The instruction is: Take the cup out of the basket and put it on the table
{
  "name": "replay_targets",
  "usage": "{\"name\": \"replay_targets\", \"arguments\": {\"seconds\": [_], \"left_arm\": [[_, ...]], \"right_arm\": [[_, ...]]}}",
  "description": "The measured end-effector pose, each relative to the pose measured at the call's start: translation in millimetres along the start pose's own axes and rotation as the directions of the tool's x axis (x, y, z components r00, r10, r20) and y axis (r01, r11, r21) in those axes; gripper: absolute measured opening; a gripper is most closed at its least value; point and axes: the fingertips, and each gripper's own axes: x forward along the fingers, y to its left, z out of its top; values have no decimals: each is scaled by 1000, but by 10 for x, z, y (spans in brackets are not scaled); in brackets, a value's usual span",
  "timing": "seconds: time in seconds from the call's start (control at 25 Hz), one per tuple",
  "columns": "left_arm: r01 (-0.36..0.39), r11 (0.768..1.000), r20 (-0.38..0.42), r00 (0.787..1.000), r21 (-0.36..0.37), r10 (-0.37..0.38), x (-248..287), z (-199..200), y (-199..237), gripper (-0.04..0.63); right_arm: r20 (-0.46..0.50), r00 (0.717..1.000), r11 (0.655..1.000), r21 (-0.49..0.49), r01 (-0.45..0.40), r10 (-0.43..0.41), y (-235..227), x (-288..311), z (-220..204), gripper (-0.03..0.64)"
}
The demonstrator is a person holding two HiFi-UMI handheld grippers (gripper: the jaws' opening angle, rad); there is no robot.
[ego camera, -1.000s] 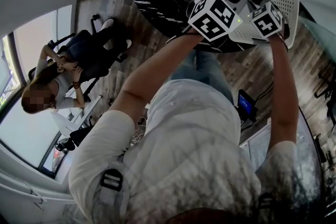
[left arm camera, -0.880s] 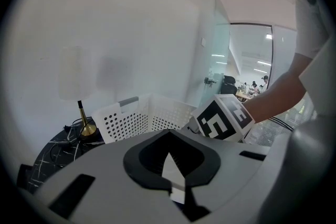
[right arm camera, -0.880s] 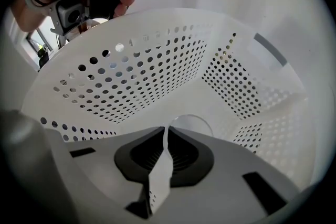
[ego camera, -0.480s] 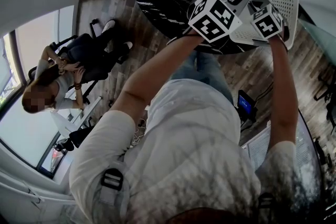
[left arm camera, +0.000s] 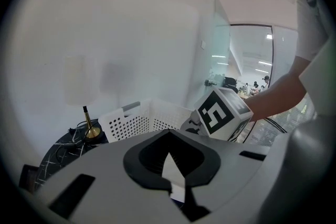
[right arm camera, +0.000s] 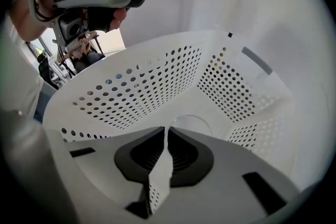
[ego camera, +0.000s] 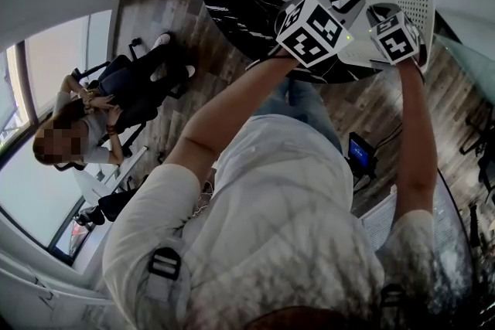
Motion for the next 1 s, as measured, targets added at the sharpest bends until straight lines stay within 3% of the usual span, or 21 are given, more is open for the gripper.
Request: {"name": "replay_targets", "arguments": {"seconds": [1.0], "left_arm": [[-25, 998, 59, 998, 50, 22, -448, 345, -337, 6]], "right_arm": [[116, 983, 989, -32, 145, -140, 21, -1128, 275, 25]]}}
